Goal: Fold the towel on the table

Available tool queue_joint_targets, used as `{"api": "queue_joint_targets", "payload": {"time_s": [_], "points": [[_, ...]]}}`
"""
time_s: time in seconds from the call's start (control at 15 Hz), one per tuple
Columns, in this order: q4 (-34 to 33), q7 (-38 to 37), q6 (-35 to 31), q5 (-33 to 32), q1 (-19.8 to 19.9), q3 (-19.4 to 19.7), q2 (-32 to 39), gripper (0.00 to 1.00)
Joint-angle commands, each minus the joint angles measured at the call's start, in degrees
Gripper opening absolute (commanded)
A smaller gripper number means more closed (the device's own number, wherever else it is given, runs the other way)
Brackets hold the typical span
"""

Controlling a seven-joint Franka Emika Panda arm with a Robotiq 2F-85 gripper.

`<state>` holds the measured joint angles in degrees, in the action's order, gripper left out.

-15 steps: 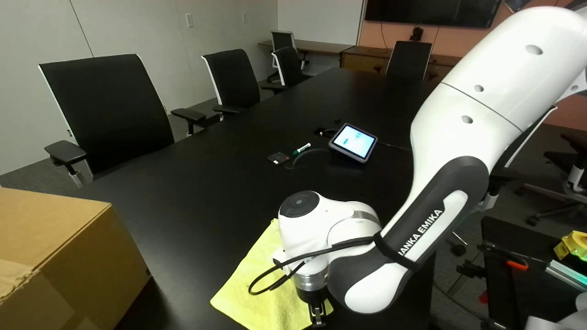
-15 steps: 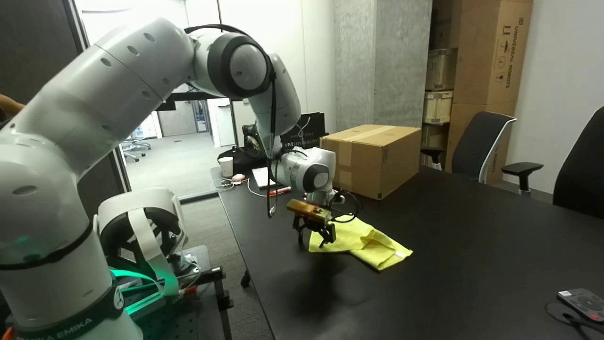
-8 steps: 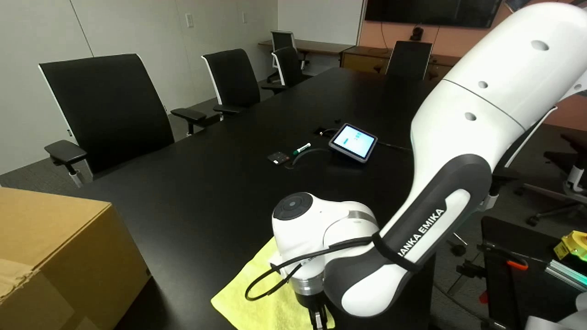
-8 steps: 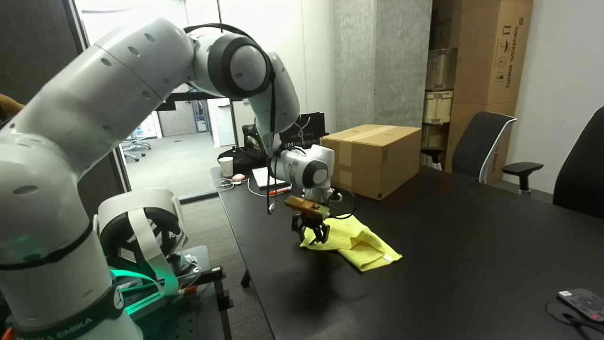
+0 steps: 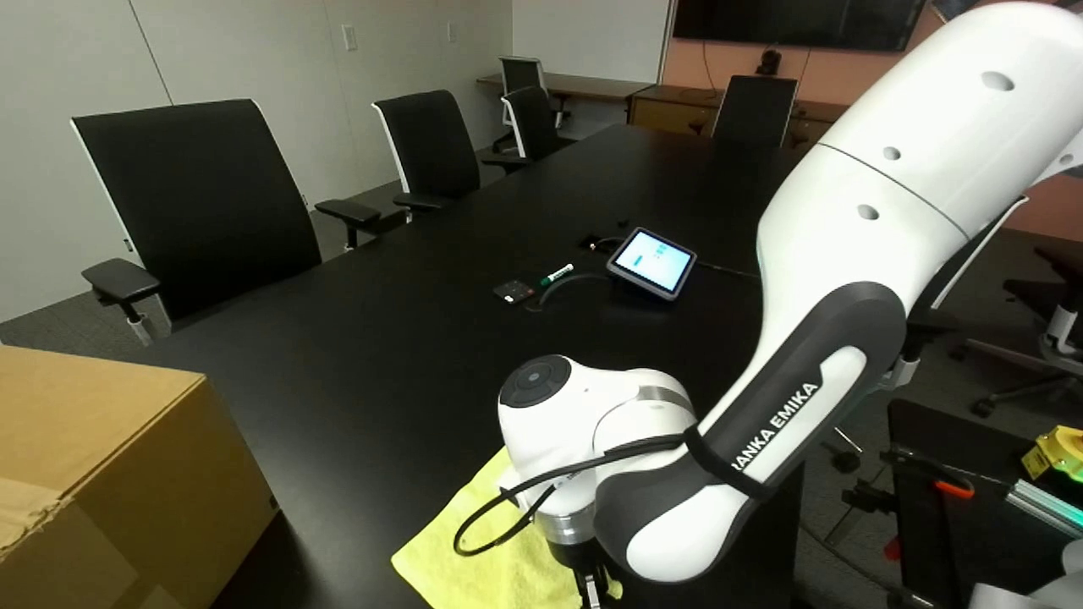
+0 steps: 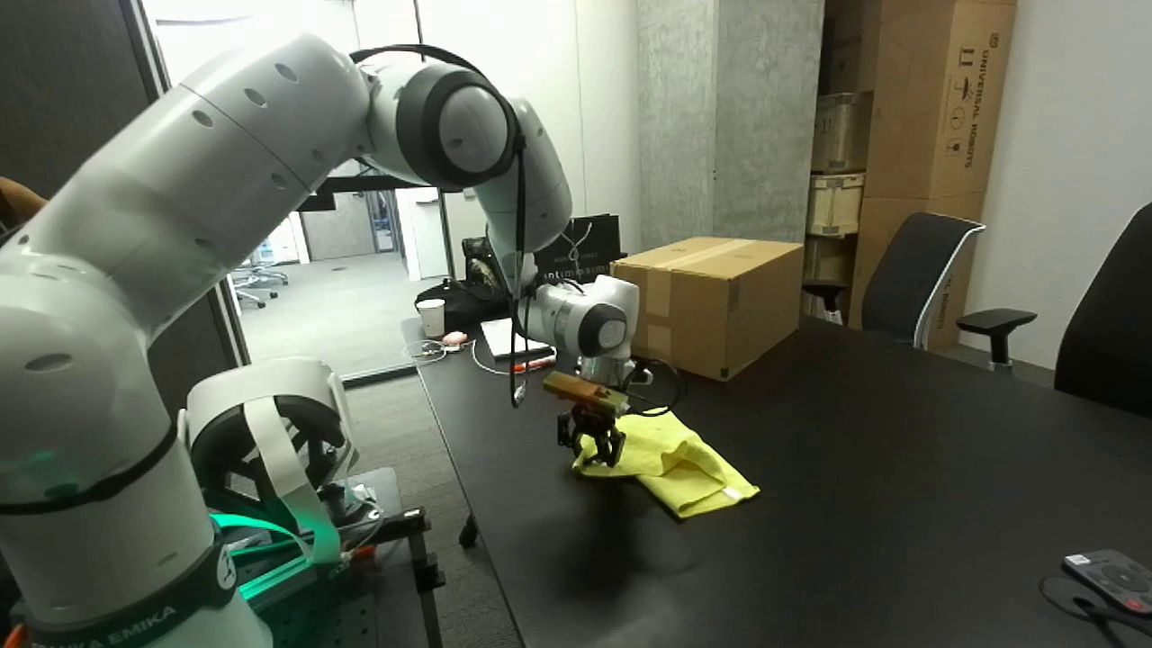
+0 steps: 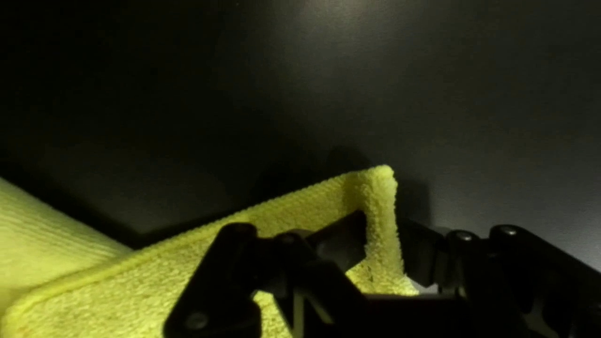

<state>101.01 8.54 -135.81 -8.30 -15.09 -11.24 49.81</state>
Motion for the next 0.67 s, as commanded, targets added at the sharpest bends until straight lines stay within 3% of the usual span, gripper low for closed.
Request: {"api": "queue_joint_targets", "payload": {"time_s": [0.0, 0.6], "points": [[-1.3, -0.9, 5.5, -0.8, -1.3, 0.9, -2.0, 0.08], [-13.2, 0.2, 23.2, -4.2, -4.0, 1.7, -1.2, 0.08]]}}
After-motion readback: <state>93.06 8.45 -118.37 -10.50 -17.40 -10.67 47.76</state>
